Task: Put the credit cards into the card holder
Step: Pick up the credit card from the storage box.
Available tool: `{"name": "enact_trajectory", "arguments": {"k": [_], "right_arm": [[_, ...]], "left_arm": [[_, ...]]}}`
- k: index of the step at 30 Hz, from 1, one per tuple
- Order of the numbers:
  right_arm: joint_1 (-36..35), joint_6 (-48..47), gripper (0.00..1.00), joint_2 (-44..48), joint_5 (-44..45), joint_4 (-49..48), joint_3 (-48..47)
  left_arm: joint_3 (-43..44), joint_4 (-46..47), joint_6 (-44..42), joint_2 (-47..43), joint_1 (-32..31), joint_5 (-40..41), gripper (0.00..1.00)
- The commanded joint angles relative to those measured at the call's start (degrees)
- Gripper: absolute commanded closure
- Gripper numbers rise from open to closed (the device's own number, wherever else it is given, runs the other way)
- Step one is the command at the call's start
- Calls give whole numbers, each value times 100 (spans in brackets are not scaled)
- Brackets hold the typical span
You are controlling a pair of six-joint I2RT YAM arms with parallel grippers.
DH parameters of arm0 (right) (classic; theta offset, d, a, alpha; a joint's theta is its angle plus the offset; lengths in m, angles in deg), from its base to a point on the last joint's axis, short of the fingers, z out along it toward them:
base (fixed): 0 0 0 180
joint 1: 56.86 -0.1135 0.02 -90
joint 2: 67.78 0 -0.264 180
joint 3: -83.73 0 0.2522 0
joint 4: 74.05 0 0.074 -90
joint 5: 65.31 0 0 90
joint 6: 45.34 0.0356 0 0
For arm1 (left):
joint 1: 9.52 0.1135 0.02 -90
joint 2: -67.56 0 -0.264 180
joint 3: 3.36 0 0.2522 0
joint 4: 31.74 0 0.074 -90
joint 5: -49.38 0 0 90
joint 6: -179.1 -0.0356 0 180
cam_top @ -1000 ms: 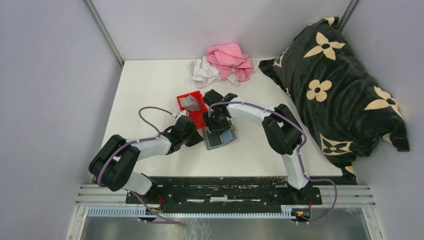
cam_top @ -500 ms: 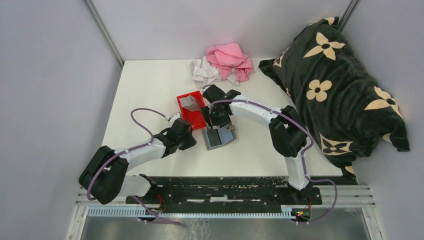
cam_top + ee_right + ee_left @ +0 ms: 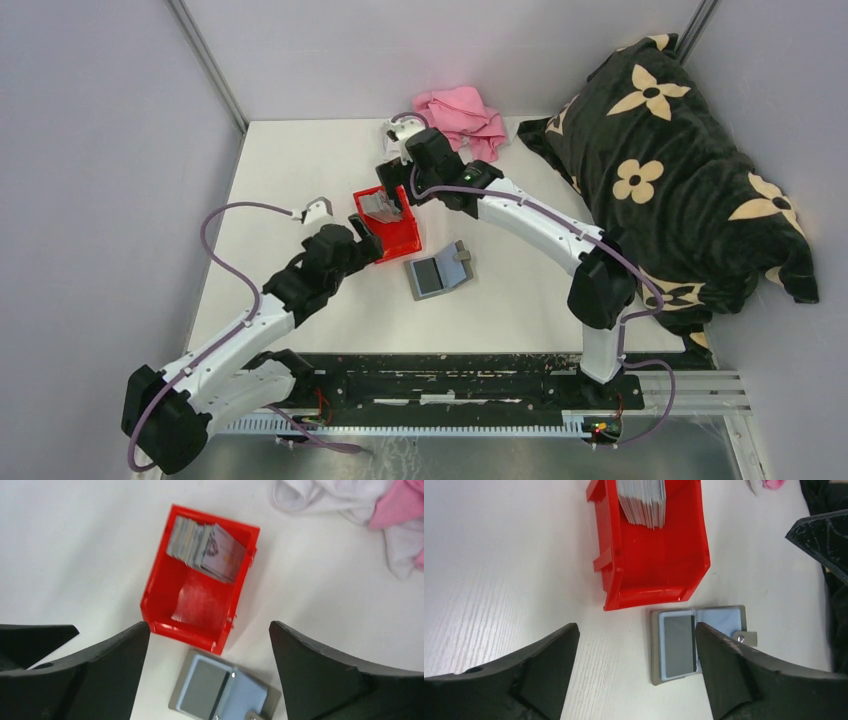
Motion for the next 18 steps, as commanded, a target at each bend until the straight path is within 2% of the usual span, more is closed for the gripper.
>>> {"name": "enact_trajectory", "arguments": {"k": [1, 4, 6, 9, 13, 18], "right_arm": [[280, -126, 0, -460, -1269, -650, -774], [364, 53, 1, -815, -1534, -591, -1310], [364, 6, 0, -1055, -1571, -564, -1542], [354, -157, 6, -1384, -1478, -309, -2054], [350, -201, 10, -1630, -1172, -313, -2347], [359, -285, 10, -2157, -932, 329, -3163]], "left_arm": [[280, -208, 172, -5, 309, 537, 0], [256, -246, 313, -104, 793, 197, 1], [140, -200, 448, -120, 1154, -71, 7], [-52, -131, 633, -115, 1599, -472, 14], [5, -367, 590, -29, 1793, -446, 16], [73, -566, 628, 5, 1966, -304, 14]]}}
